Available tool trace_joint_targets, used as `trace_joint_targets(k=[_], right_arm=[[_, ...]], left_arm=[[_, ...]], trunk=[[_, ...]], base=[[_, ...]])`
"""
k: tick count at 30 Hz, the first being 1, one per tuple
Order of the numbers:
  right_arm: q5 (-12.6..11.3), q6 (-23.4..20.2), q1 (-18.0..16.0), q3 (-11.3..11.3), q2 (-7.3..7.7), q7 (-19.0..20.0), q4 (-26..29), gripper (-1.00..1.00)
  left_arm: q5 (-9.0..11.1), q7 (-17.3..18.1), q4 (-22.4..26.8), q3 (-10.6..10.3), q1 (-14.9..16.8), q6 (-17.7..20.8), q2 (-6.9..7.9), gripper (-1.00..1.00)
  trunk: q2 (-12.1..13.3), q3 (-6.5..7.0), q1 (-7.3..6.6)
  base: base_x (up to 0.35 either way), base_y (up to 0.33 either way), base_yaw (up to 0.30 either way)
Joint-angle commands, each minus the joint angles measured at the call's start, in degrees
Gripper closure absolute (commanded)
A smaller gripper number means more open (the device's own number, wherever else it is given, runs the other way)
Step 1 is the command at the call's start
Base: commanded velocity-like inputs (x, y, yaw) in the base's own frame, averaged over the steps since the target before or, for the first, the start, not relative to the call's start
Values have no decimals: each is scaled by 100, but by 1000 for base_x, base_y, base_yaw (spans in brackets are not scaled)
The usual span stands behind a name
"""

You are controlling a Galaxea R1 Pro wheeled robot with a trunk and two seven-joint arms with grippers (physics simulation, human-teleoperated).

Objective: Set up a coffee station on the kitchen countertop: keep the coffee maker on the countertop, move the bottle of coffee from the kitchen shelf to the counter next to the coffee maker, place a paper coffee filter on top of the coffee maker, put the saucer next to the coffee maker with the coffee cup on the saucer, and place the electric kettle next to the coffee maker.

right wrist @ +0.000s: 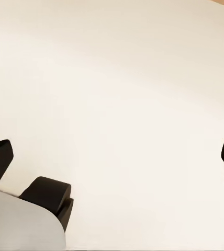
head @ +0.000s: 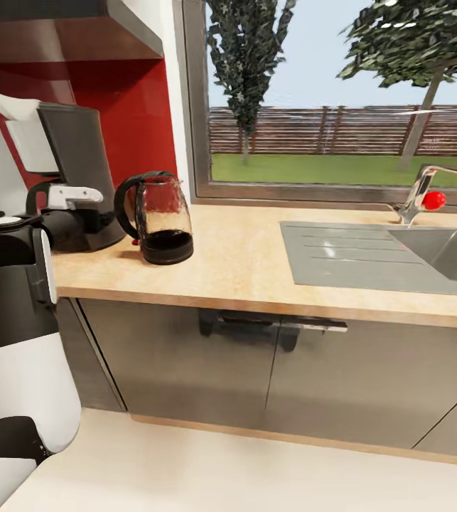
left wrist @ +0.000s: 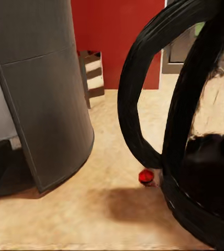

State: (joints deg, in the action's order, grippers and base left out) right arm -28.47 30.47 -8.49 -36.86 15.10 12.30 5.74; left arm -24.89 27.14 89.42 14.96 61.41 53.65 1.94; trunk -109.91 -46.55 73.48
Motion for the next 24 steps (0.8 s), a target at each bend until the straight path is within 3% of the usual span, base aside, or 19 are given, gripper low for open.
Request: trace_joint_targets(k=[1, 7, 11, 13, 14, 15, 16, 17, 19, 22, 24], right_arm=[[-62, 11, -3, -19, 2, 44, -3, -100], [-62, 11, -3, -18, 2, 44, -3, -100], [-62, 11, -3, -19, 2, 44, -3, -100], [-61, 11, -3, -19, 2, 38, -3, -100], [-61, 11, -3, -19, 2, 38, -3, -100], [-62, 11, -3, -18, 2, 37, -3, -100], [-62, 11, -3, -19, 2, 36, -3, -100], [-62, 11, -3, -20, 2, 36, -3, -100], [-62, 11, -3, -17, 2, 36, -3, -100], [-62, 11, -3, -18, 2, 36, -3, -100], [-62, 11, -3, -17, 2, 36, -3, -100]], left_arm=[[-60, 60, 5, 5, 5, 14, 0, -100], [-56, 67, 5, 6, 3, 20, 0, -100], [54, 105, 10, -1, 6, 97, -22, -100], [883, 435, 11, -1, 3, 197, -30, -100], [1105, 520, 10, 3, 3, 205, -28, -100], [1786, 730, -3, 16, 3, 219, -17, -100], [1989, 778, -8, 20, 4, 222, -13, -100], [2432, 876, -16, 14, 3, 228, -10, -100], [2721, 1108, -17, -113, -3, 230, -15, -100], [2839, 1704, -19, -442, -16, 222, -17, -100], [2886, 2344, -21, -671, -42, 209, -17, -100]], trunk=[[-3, -5, -4], [-3, -5, -4], [-3, -5, -4], [-3, -5, -4], [-3, -5, -4], [-3, -5, -4], [-3, -5, -4], [-3, -5, -4], [-3, -5, -4], [-3, -5, -4], [-3, -5, -4]], base=[[-329, 0, 0], [-334, 0, 0], [-169, 0, 0], [-30, 0, 0], [-19, 0, 0], [-10, 0, 0], [-8, 0, 0], [-4, 0, 0], [-2, 0, 0], [0, 0, 0], [0, 0, 0]])
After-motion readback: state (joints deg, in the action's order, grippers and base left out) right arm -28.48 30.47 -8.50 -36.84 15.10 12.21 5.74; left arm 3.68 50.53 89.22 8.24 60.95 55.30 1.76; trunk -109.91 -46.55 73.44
